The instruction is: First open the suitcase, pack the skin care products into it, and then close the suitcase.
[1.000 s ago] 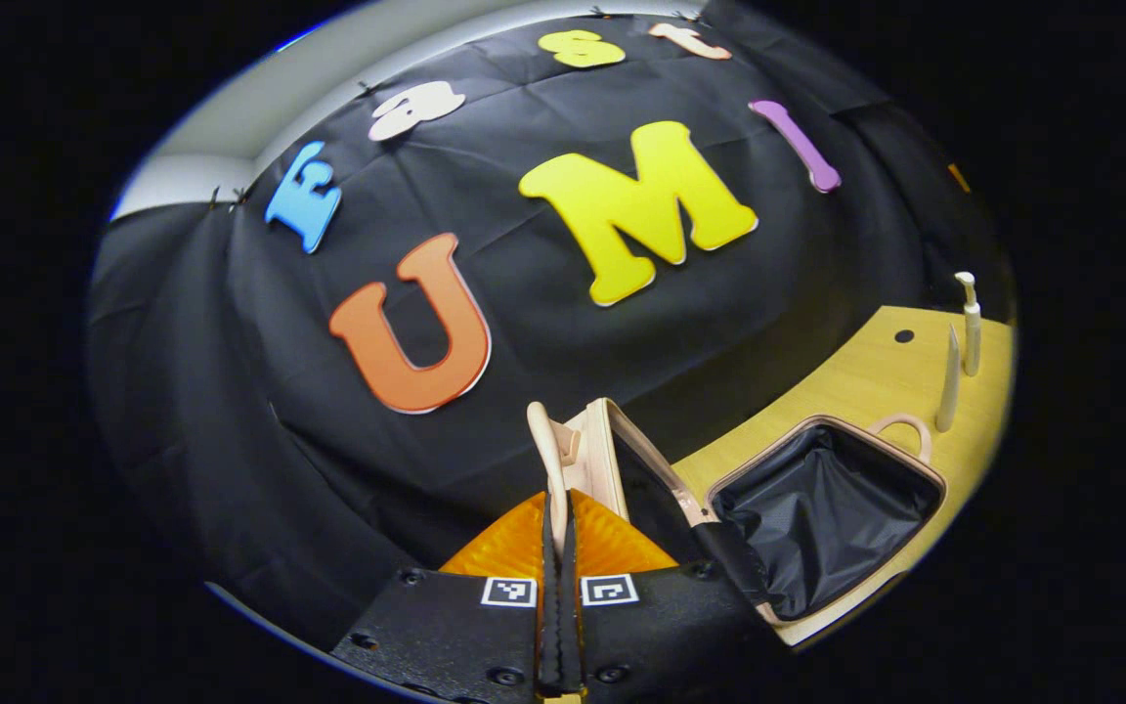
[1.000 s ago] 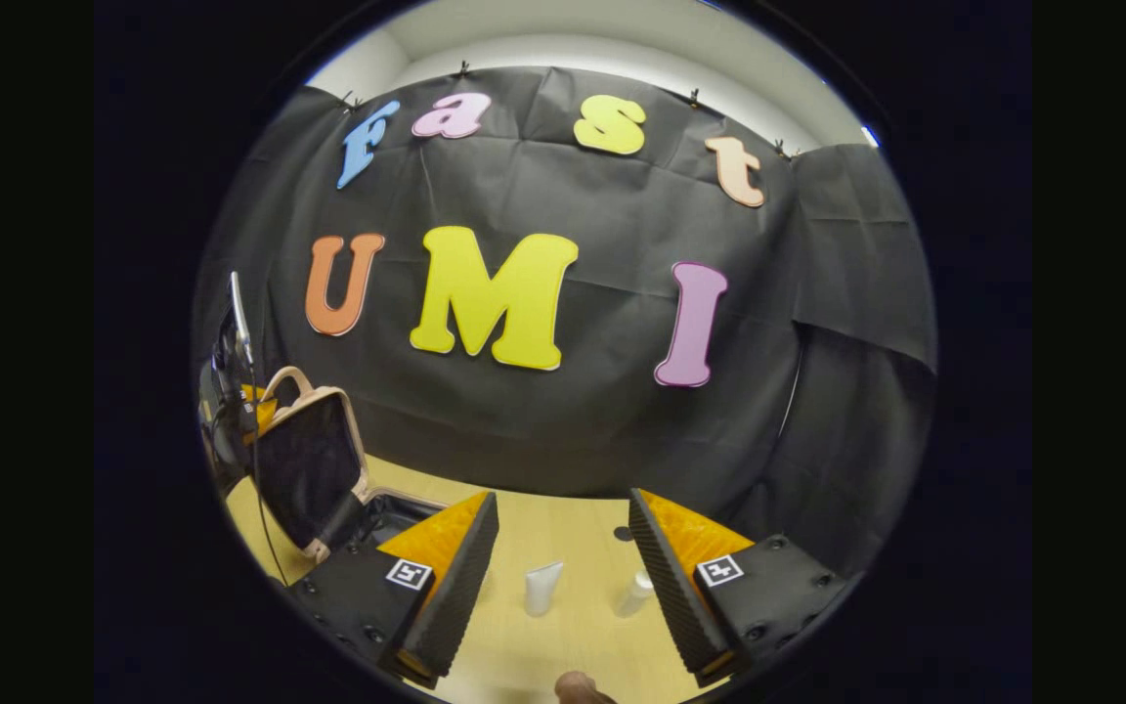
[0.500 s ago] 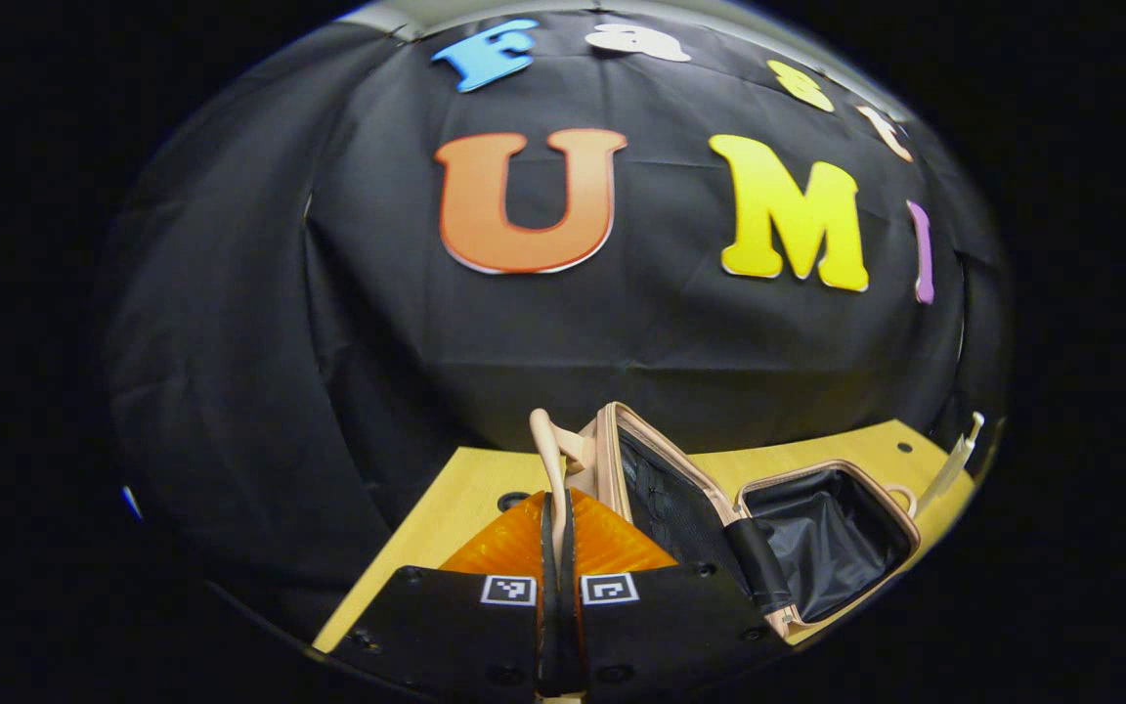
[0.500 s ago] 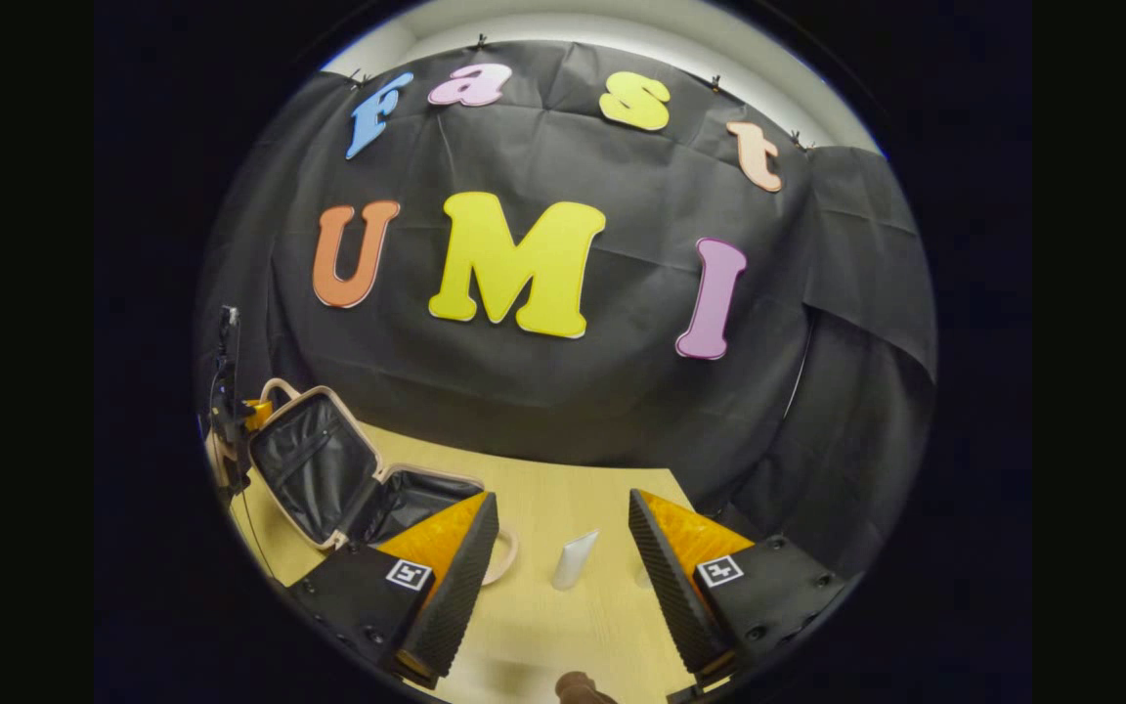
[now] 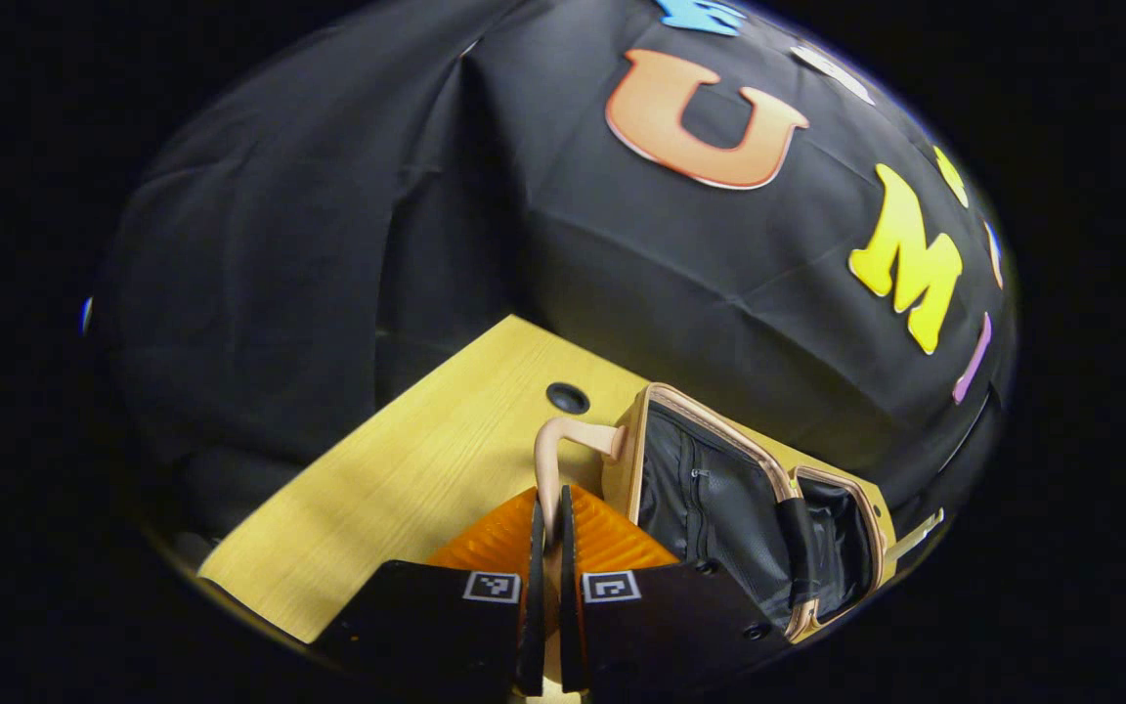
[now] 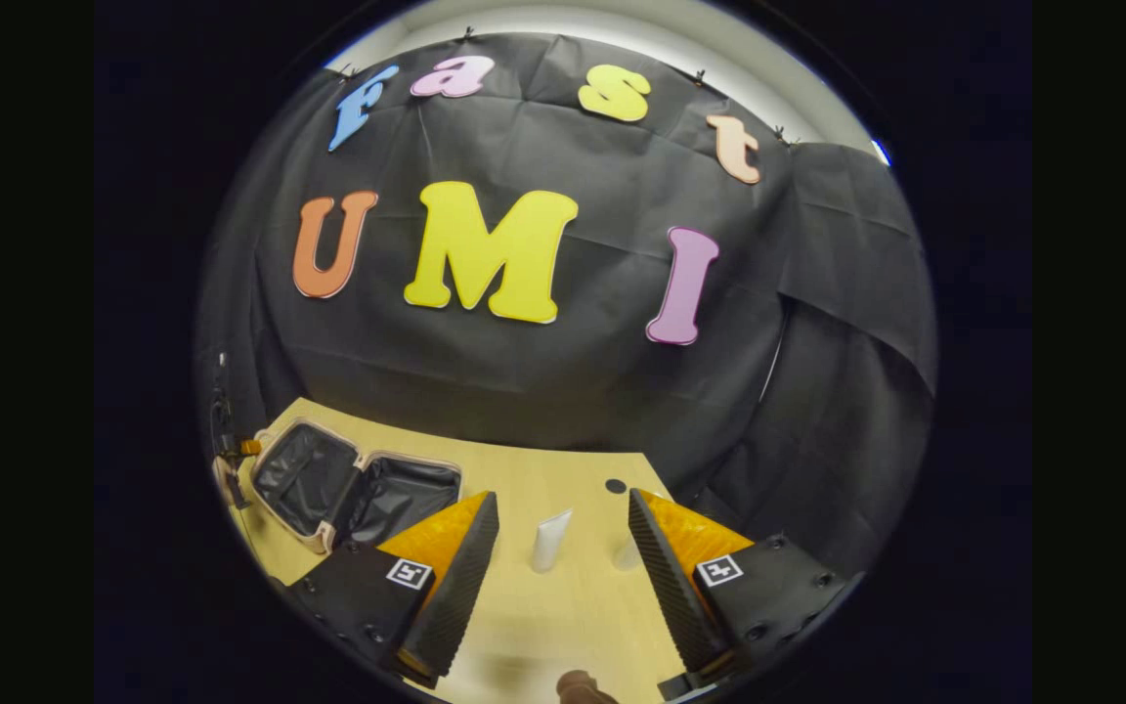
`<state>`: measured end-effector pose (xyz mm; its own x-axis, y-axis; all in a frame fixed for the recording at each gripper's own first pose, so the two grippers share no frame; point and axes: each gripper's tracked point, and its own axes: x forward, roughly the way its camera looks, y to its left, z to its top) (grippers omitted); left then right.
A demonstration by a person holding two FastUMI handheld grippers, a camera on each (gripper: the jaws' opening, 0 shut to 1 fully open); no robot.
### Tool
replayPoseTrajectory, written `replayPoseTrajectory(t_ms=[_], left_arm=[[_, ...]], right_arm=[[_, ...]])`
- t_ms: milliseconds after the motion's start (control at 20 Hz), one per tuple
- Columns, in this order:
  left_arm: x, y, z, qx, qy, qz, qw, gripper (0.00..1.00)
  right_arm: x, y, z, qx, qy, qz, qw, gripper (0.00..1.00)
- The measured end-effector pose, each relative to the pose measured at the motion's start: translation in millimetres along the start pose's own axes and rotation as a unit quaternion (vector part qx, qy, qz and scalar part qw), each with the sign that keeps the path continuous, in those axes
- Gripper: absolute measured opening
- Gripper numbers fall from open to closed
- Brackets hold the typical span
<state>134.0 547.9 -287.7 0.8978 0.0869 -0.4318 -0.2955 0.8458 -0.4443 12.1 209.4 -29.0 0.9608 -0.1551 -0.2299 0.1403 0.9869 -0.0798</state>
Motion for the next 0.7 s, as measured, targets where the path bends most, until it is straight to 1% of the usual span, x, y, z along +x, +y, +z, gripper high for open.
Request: replayPoseTrajectory(t_ms=[100, 150, 250, 300, 400, 500, 550, 600, 650, 700], left_arm=[[1.8, 6.1, -6.5, -0.054, 0.007, -0.010, 0.998, 0.10], [1.9, 7.3, -7.1, -0.087, 0.005, -0.018, 0.996, 0.10], [2.5, 6.9, -6.0, -0.168, 0.001, -0.036, 0.985, 0.12], [0.1, 7.5, -5.8, -0.201, 0.007, -0.039, 0.979, 0.12], [-1.5, 7.4, -5.5, -0.236, 0.004, -0.040, 0.971, 0.14], [-9.9, 3.5, 0.1, -0.264, -0.003, -0.048, 0.963, 0.24], [-14.7, 0.9, 3.8, -0.277, -0.009, -0.047, 0.960, 0.27], [-20.0, -1.2, 7.9, -0.288, -0.017, -0.045, 0.956, 0.36], [-25.3, -3.9, 11.2, -0.296, -0.028, -0.043, 0.954, 0.64], [-32.7, -13.4, 15.5, -0.309, -0.036, -0.056, 0.949, 0.67]], right_arm=[[-6.3, -5.6, -2.4, -0.004, 0.000, -0.007, 1.000, 0.80], [-9.9, -7.6, -2.0, -0.007, -0.003, -0.009, 1.000, 0.80], [-18.3, -14.0, 0.5, -0.011, -0.012, -0.013, 1.000, 0.80], [-21.8, -16.9, 1.4, -0.011, -0.018, -0.014, 1.000, 0.80], [-27.4, -24.3, 3.3, -0.007, -0.026, -0.016, 1.000, 0.79], [-29.4, -31.3, 3.1, -0.002, -0.028, -0.015, 0.999, 0.79], [-29.6, -35.2, 4.5, 0.000, -0.031, -0.014, 0.999, 0.79], [-29.0, -39.1, 6.1, 0.004, -0.035, -0.013, 0.999, 0.79], [-27.2, -43.2, 8.0, 0.008, -0.041, -0.011, 0.999, 0.79], [-23.3, -46.9, 7.8, 0.011, -0.045, -0.008, 0.999, 0.79]])
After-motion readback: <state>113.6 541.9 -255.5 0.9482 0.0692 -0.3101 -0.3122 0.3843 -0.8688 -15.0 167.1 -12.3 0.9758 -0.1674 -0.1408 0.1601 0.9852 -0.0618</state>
